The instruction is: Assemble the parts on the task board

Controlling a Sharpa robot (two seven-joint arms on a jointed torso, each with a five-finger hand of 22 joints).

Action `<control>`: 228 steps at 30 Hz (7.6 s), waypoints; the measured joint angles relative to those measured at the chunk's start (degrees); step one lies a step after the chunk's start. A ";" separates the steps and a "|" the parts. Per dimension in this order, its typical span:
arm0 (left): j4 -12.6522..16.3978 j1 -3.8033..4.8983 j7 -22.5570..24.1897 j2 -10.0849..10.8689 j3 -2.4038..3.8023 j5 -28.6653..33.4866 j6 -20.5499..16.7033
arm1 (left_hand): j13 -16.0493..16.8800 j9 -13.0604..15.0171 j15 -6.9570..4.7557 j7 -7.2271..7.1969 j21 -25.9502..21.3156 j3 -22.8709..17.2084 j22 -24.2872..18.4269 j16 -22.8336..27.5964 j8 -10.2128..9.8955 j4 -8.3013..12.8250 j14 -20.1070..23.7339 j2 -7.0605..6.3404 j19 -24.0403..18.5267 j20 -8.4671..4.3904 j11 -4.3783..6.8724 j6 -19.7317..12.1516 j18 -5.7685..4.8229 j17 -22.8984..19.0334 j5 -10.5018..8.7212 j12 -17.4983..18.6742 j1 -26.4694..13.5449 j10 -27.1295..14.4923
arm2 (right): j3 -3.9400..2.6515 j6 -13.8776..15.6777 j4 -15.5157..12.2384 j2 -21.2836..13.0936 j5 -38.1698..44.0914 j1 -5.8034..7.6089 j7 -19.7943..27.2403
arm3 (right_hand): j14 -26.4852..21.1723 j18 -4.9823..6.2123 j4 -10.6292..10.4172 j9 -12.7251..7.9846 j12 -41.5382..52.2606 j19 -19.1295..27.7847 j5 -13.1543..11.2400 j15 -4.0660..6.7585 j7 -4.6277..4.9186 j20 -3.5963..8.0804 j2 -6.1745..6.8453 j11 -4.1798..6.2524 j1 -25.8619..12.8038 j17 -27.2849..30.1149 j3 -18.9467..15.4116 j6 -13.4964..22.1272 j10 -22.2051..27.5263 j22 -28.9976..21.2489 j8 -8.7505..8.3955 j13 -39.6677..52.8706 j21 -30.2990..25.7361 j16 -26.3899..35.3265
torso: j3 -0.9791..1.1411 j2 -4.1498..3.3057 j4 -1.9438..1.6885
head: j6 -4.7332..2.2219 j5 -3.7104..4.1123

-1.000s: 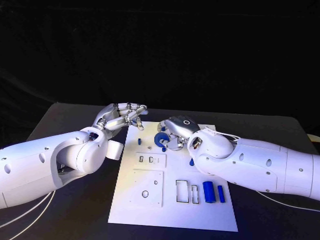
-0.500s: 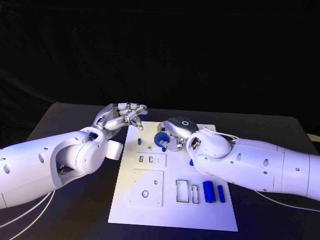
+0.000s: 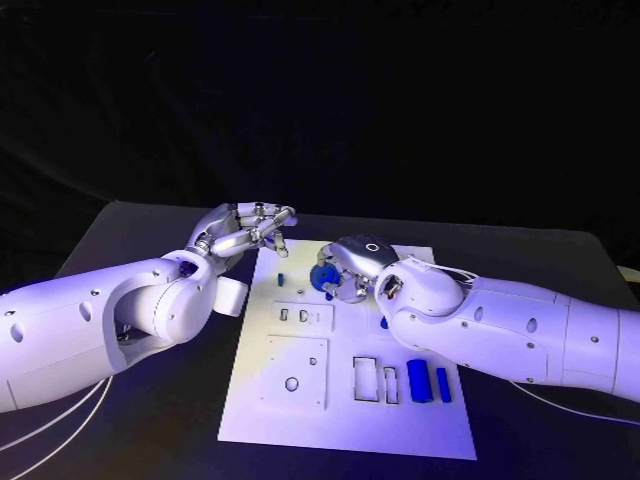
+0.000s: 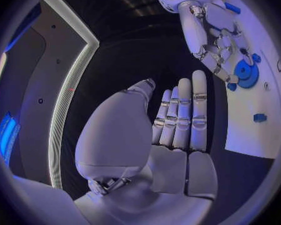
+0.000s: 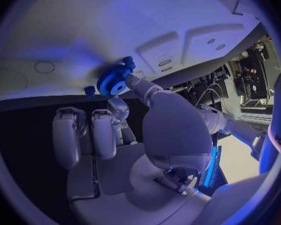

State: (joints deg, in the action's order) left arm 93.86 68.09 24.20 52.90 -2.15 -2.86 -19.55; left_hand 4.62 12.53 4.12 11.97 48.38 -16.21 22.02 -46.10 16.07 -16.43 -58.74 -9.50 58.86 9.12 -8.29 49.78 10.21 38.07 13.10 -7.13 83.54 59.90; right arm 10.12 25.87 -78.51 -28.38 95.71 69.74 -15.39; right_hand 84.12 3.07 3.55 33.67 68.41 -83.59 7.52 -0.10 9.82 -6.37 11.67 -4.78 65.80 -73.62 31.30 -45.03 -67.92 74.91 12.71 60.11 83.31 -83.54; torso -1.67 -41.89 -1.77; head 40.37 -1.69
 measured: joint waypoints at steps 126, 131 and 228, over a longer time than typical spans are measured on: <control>-0.23 0.00 -0.36 -0.12 0.00 0.03 0.12 | 0.04 0.08 0.00 -0.21 0.49 0.00 0.14 -0.22 0.00 0.00 0.00 0.00 -0.40 -0.01 -0.21 -0.21 0.00 0.00 0.00 -0.35 0.00 -0.21 | -0.14 2.95 3.17 2.88 0.36 -0.51 2.58 | -0.20 0.00 0.01 2.00 4.35 -0.22 -1.24 0.22 -0.94 0.22 -3.03 0.94 1.08 -1.35 2.71 -4.83 -4.03 0.02 -0.12 5.29 1.06 -0.67 | 0.02 0.10 0.03 | 1.25 -0.38; -0.30 0.00 -0.37 -0.11 0.00 0.03 0.12 | 0.04 0.15 0.00 -0.21 0.71 0.00 0.27 -0.22 0.22 0.00 -0.01 0.38 -0.61 0.20 0.01 -0.21 0.01 0.00 0.00 -0.68 0.38 -0.42 | -0.09 4.55 2.70 2.55 0.33 -0.63 2.68 | -0.20 0.01 -0.07 2.00 4.37 -0.22 -1.35 0.22 -0.72 0.22 -3.10 0.94 1.01 -1.35 2.79 -5.05 -4.04 0.02 -0.14 5.35 1.34 -0.67 | 0.03 0.10 0.03 | 1.18 -0.40; -1.08 -0.01 -0.64 -0.12 -0.02 0.03 0.15 | 0.05 0.23 -0.02 0.00 0.92 0.00 0.43 -0.44 0.23 0.00 0.48 0.38 -1.09 0.22 -0.20 -0.42 0.00 -0.12 0.00 -0.88 0.38 -0.62 | 0.01 3.00 4.24 -1.37 -8.80 -0.27 3.18 | -0.21 0.00 -7.35 0.06 4.16 -0.32 2.02 -0.22 0.21 -0.09 -3.54 -0.22 -10.13 -1.04 1.06 -1.87 -2.88 0.00 -6.84 5.05 -0.42 -0.18 | 0.08 0.23 0.19 | 0.99 0.29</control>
State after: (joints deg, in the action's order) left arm 92.78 68.08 23.56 52.78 -2.17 -2.83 -19.40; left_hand 4.67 12.76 4.10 11.96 49.30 -16.21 22.44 -46.54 16.30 -16.43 -58.26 -9.13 57.77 9.33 -8.50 49.36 10.21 37.96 13.10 -8.00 83.92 59.28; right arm 10.14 28.87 -74.27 -29.75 86.91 69.47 -12.21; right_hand 83.92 3.07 -3.80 33.73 72.57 -83.91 9.54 -0.32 10.02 -6.46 8.12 -5.00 55.67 -74.66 32.36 -46.90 -70.80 74.91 5.87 65.16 82.89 -83.73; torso -1.59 -41.66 -1.58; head 41.36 -1.40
